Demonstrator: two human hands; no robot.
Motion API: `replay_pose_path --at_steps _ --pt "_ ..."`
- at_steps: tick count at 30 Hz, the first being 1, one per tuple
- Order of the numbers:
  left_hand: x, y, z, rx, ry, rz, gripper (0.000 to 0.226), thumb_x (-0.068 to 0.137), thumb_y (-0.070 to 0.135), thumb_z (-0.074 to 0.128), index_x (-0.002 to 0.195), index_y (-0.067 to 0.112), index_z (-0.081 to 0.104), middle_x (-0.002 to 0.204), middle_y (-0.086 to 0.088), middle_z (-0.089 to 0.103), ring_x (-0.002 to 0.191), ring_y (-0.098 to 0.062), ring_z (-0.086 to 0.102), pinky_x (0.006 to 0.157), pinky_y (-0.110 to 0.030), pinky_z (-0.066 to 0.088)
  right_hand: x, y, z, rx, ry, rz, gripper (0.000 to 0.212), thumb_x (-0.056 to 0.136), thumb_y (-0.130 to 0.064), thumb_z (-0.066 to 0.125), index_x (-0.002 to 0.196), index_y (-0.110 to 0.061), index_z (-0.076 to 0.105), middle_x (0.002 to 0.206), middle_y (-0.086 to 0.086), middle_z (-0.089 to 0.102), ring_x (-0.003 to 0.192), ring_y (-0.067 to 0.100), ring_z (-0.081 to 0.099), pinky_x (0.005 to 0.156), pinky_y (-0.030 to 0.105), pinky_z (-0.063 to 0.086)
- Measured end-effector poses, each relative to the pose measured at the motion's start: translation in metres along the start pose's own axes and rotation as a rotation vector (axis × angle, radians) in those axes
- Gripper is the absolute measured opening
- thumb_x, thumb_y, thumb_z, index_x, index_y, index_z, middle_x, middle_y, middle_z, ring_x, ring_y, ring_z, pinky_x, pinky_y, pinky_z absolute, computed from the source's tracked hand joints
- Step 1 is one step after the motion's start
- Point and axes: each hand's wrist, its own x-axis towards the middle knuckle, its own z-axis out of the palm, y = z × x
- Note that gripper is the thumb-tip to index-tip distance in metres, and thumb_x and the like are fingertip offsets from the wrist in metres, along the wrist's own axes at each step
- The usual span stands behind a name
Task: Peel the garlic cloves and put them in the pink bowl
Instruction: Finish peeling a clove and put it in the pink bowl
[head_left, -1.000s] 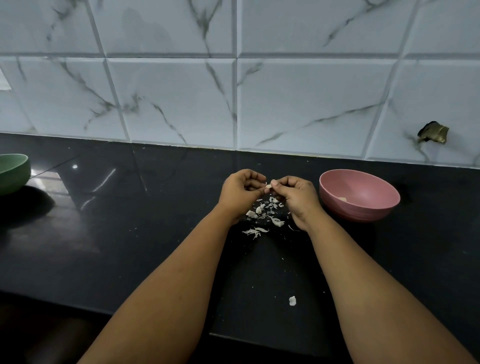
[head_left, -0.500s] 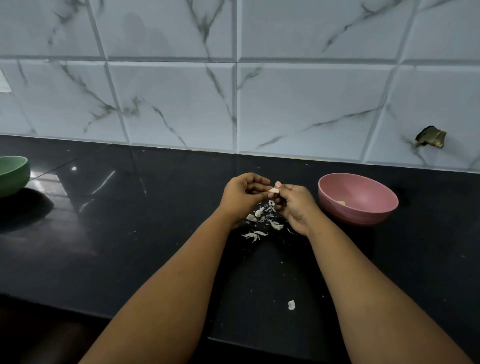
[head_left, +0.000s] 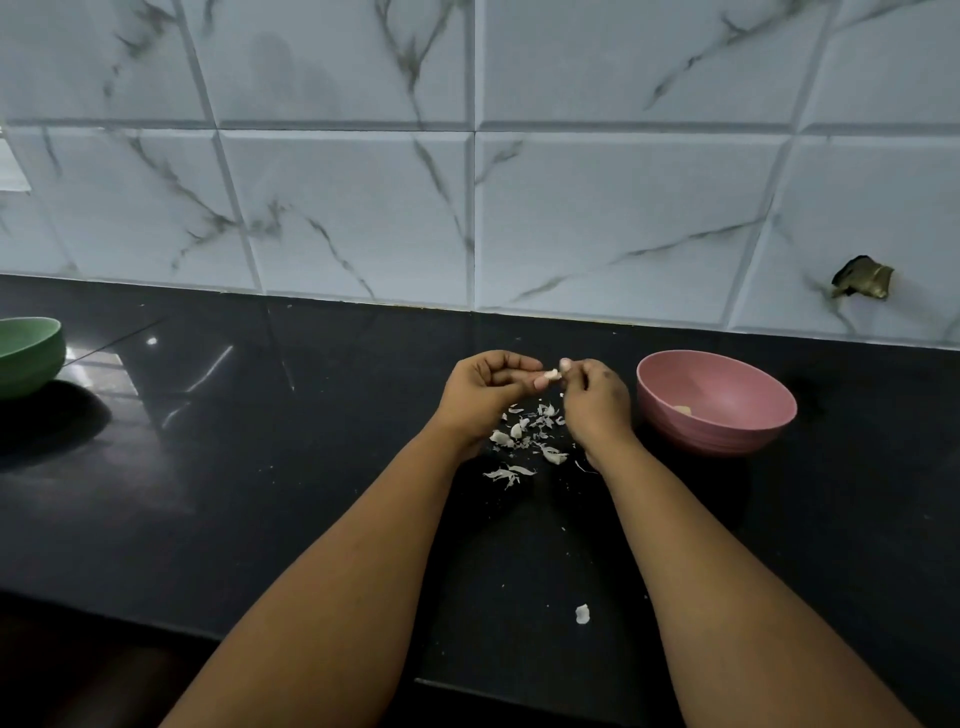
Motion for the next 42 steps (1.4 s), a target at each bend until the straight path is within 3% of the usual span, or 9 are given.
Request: replay_pose_path --at_steps 6,12,15,18,22,25,28,33,42 --pt "0.001 0.001 0.001 -0.082 0.032 0.014 0.014 0.091 -0.001 0.063 0.103 0.002 0.069 0.088 -0.007 0.074 0.078 -0.011 0.066 0.072 -0.018 0.054 -0.002 0.003 -0.008 -0.059 0.012 -0.112 0.019 0.094 -0.023 0.060 0.082 -0.012 0.068 0.078 0.005 0.070 0.073 0.021 0.064 0.065 0.026 0.046" --pt "0.002 -0.004 0.001 -0.042 0.047 -0.001 0.016 0.095 -0.001 0.058 0.108 -0.001 0.066 0.089 -0.007 0.072 0.079 -0.011 0.066 0.072 -0.020 0.053 -0.012 0.000 -0.001 -0.207 -0.075 -0.222 0.018 0.088 -0.001 0.060 0.095 -0.006 0.076 0.088 0.010 0.072 0.080 0.021 0.065 0.067 0.019 0.042" --pt "0.003 -0.004 0.001 -0.029 0.073 -0.007 0.015 0.095 0.000 0.059 0.107 0.001 0.067 0.090 -0.006 0.072 0.076 -0.008 0.064 0.068 -0.017 0.052 -0.010 0.000 -0.007 -0.174 -0.035 -0.219 0.012 0.083 -0.007 0.068 0.089 -0.011 0.078 0.083 0.004 0.074 0.072 0.013 0.064 0.062 0.009 0.037" --pt "0.004 -0.004 0.001 -0.005 0.098 -0.003 0.012 0.096 0.004 0.059 0.103 0.004 0.068 0.086 -0.003 0.072 0.069 -0.003 0.062 0.065 -0.015 0.050 -0.007 -0.001 -0.009 -0.113 0.055 -0.230 0.008 0.079 -0.010 0.072 0.080 -0.017 0.076 0.075 -0.002 0.072 0.067 0.011 0.065 0.064 0.015 0.045" --pt "0.005 -0.005 0.001 0.042 0.123 -0.004 0.010 0.097 0.008 0.059 0.095 0.007 0.068 0.079 -0.001 0.068 0.061 0.001 0.057 0.060 -0.014 0.046 -0.007 -0.003 -0.006 0.003 0.116 -0.243 0.020 0.088 -0.004 0.060 0.093 -0.017 0.075 0.090 -0.001 0.067 0.076 0.009 0.059 0.067 0.002 0.039" --pt "0.006 -0.007 -0.001 0.125 0.136 -0.007 0.012 0.097 0.012 0.061 0.089 0.015 0.070 0.077 -0.001 0.067 0.064 -0.006 0.054 0.062 -0.020 0.045 -0.007 -0.005 0.000 0.291 0.033 -0.135 0.022 0.096 -0.008 0.053 0.108 -0.019 0.069 0.099 0.004 0.068 0.083 0.011 0.065 0.080 0.018 0.054" --pt "0.006 -0.009 -0.002 0.258 0.142 0.013 0.012 0.095 0.016 0.064 0.085 0.021 0.071 0.078 0.001 0.068 0.069 -0.011 0.055 0.068 -0.028 0.048 -0.009 -0.004 0.003 0.348 -0.036 -0.120 0.021 0.092 -0.016 0.062 0.101 -0.034 0.067 0.094 -0.001 0.071 0.088 0.016 0.069 0.085 0.036 0.057" --pt "0.005 -0.010 -0.004 0.481 0.125 0.068 0.004 0.091 0.019 0.069 0.090 0.020 0.073 0.070 0.013 0.065 0.064 0.000 0.056 0.068 -0.023 0.050 -0.012 -0.004 -0.002 0.342 -0.058 -0.107 0.011 0.085 -0.009 0.072 0.089 -0.019 0.071 0.083 -0.002 0.071 0.079 0.010 0.065 0.076 0.025 0.056" --pt "0.005 -0.010 -0.006 0.542 0.104 0.116 0.002 0.088 0.020 0.073 0.089 0.018 0.074 0.071 0.009 0.065 0.064 -0.004 0.056 0.065 -0.023 0.050 -0.011 -0.005 -0.007 0.333 -0.030 -0.095 0.016 0.079 -0.008 0.077 0.075 -0.022 0.070 0.075 0.002 0.072 0.068 0.008 0.066 0.063 0.019 0.053"
